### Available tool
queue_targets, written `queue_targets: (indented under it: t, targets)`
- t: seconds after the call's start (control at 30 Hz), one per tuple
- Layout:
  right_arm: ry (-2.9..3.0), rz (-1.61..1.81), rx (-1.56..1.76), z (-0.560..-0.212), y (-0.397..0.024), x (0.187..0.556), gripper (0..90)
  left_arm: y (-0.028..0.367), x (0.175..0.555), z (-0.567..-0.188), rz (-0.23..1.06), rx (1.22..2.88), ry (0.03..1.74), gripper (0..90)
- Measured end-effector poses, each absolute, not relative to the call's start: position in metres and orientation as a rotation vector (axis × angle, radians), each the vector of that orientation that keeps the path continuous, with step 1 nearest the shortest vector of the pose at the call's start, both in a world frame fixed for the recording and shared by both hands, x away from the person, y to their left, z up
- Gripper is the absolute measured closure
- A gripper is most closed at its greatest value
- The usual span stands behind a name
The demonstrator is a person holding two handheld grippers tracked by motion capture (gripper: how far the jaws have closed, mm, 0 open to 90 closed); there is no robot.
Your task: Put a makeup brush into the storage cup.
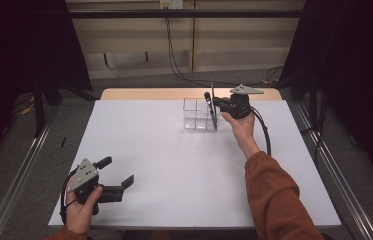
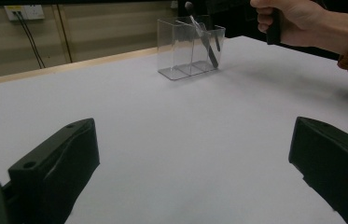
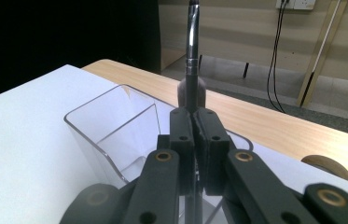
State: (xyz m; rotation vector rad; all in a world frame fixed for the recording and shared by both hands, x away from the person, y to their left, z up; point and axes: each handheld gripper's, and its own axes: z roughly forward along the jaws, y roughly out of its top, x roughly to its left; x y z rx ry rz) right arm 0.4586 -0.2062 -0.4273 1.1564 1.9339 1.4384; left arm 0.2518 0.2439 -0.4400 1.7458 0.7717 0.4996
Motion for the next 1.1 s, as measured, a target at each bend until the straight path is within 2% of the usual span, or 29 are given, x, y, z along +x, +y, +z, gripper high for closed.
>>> queue_targets:
  t: [0.63, 0.93, 1.1]
  targets:
    - [1.964, 1.434, 1.172, -0.4326, -0.2104, 0.4588, 85.2, 0.2442, 0.2522, -0.4401, 0.499, 1.746, 0.774, 1.7]
    - [1.963, 1.432, 1.175, -0.4332, -0.2108, 0.4586, 78.2, 0.2440, 0.2523, -0.4402, 0.498, 1.748, 0.773, 1.7]
    - [1.955, 1.432, 1.177, -0.4320, -0.2120, 0.4576, 70.6, 0.2437, 0.2524, -0.4402, 0.497, 1.745, 0.774, 1.7]
